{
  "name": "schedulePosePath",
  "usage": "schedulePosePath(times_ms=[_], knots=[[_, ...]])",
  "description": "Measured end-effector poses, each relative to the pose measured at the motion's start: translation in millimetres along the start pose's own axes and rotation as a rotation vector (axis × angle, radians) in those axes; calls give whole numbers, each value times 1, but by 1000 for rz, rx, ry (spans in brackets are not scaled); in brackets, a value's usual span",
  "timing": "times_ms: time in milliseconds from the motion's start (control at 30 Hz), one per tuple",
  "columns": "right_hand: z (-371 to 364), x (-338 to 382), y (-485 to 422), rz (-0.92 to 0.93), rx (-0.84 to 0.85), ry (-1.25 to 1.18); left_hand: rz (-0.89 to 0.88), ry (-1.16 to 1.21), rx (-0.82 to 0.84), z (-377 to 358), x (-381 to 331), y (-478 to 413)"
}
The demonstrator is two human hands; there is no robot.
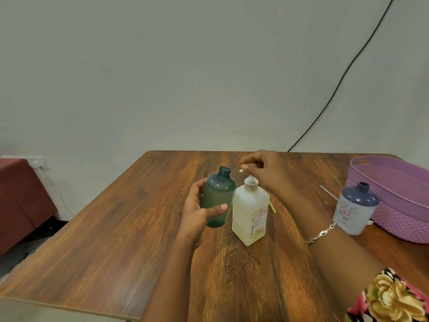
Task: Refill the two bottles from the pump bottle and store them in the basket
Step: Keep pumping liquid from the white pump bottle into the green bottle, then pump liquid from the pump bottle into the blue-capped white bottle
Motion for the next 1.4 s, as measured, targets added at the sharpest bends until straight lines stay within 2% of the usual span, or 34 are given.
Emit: schedulePosePath(times_ms=[100, 167, 300, 433, 500, 600, 767, 967, 1167, 1400], knots=[[-9, 9, 16, 115, -65, 206, -10, 23, -15, 6, -1, 0], [-13, 10, 21, 152, -125, 250, -8, 23, -19, 10, -1, 0], [-19, 2, 19, 113, -100, 247, -5, 24, -34, 16, -2, 0], [-22, 13, 33, 243, -188, 185, -11, 64, -38, 21, -1, -1], [-33, 19, 42, 298, -162, 95, -24, 81, -34, 24, -1, 1], [-61, 19, 51, 249, -22, -82, -46, 71, -31, 31, -3, 3], [-96, 10, 54, 70, 114, -341, -75, 24, -53, 46, -4, 10], [-128, 8, 54, -17, 190, -380, -44, -70, -60, 71, 5, 17], [-172, 3, 49, -53, 185, -362, -4, -74, -69, 104, 19, 22], [-209, 8, 37, -36, 174, -341, 20, -249, -104, 140, 25, 15]])
Point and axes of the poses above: each hand's wrist, its own y-axis away from the middle knuckle, its own z-axis out of the back of the hand, x = y × z, the point moved 4 cm from there along -y, towards the middle knuckle, and after that the axes turned 4 degrees about x, right-handed, at the moved point
